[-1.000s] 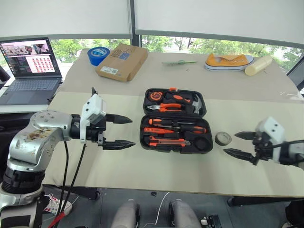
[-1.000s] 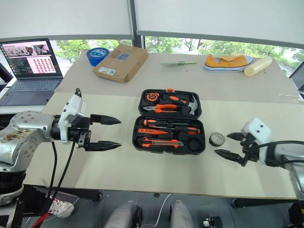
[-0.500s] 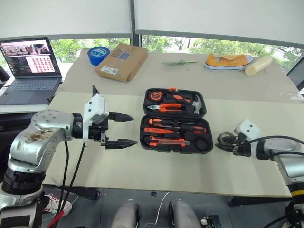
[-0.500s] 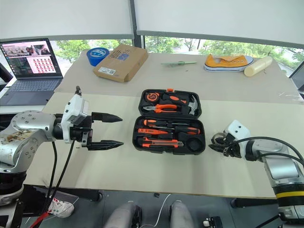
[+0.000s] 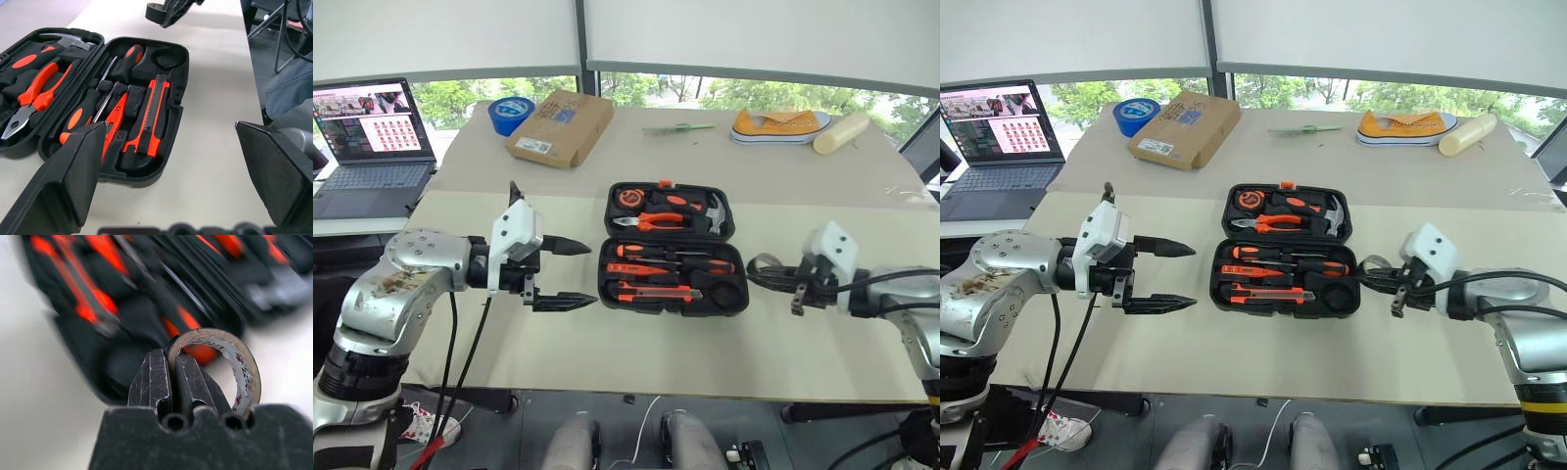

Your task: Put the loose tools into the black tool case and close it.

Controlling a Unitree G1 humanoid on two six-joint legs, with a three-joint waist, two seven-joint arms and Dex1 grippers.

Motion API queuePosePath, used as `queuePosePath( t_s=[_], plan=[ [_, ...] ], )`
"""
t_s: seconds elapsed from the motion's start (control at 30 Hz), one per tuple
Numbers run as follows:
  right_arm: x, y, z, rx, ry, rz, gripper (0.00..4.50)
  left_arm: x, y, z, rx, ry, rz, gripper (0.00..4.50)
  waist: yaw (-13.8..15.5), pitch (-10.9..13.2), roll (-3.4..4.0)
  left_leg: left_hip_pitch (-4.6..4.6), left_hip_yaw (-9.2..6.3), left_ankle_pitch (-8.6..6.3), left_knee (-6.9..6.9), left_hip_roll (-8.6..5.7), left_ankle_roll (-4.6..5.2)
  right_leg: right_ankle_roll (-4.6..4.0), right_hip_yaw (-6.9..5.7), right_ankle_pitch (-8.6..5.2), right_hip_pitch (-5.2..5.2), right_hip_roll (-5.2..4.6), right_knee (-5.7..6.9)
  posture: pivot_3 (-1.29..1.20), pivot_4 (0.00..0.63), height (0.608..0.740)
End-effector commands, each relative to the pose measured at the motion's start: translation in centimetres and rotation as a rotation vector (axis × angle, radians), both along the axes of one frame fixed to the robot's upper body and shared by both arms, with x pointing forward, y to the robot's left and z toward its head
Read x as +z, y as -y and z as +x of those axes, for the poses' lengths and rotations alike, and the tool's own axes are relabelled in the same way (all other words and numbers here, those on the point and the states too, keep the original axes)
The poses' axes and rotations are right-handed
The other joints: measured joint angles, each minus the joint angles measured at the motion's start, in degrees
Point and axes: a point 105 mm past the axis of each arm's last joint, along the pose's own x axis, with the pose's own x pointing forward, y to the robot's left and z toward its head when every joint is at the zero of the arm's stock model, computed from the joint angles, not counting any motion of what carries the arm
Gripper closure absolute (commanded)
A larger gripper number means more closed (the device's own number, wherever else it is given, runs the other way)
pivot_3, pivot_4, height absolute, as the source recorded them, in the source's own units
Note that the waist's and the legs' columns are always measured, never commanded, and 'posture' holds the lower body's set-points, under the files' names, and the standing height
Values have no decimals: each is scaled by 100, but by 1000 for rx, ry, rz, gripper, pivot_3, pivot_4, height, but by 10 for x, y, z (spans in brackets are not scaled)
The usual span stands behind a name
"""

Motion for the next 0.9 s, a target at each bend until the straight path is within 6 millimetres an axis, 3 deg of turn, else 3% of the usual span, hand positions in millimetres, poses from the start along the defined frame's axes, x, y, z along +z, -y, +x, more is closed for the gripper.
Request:
queuePosePath(
  t_s=[0.03, 0.37, 0.8, 0.9],
  plan=[
    [-2, -13, -2, 24, 11, -23, 4415, 6, 2, -1, -18, 44, 11, 0, 20, 0, 0, 0, 0, 0, 1, 0, 0, 0, 0, 0, 0, -2, -1, 0, 150, 735],
    [-33, -17, -3, 20, -37, -100, 4415, 8, -1, 0, -11, 51, 20, 0, 40, 0, 0, -2, 3, 0, 1, -4, 0, 0, -1, 0, -1, -2, -3, 0, 150, 735],
    [-12, -16, -11, 47, -25, -103, 237, 6, -3, 5, 5, 58, 18, 0, 43, 0, 0, -1, 1, 0, 1, -3, 0, 0, -3, 0, 0, 0, -4, 0, 150, 735],
    [0, -8, -6, 14, -11, -81, 90, 2, -7, 11, 48, 52, 30, 0, 45, 0, 0, -1, 2, 0, 0, -3, 0, 0, -3, 0, 0, 0, -5, 0, 150, 735]
  ],
)
